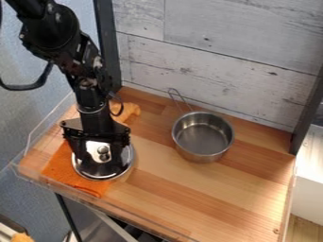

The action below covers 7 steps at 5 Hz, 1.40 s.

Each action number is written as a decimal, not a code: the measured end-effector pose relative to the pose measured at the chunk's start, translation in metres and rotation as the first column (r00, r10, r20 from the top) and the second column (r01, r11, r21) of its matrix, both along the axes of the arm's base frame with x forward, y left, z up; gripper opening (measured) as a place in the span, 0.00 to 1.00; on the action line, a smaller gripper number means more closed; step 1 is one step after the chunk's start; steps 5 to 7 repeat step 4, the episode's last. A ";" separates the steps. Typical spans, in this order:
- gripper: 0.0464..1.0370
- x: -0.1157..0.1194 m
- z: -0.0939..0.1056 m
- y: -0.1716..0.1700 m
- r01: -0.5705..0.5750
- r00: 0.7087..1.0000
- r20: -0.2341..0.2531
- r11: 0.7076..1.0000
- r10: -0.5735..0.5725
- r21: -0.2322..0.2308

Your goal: Put the lid on top of the orange cloth on the left side of the table

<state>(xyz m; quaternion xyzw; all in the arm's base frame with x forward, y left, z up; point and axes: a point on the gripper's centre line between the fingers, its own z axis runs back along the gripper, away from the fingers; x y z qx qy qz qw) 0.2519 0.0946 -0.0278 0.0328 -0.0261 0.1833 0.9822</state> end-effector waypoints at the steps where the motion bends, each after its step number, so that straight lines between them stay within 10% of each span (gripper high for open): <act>1: 0.96 0.002 0.024 -0.002 0.010 0.998 0.060 1.000 -0.011 0.008; 2: 0.96 0.002 0.058 -0.001 0.014 0.989 0.146 0.999 -0.020 0.041; 7: 0.96 0.005 0.060 -0.008 0.040 0.991 0.129 0.998 -0.045 0.037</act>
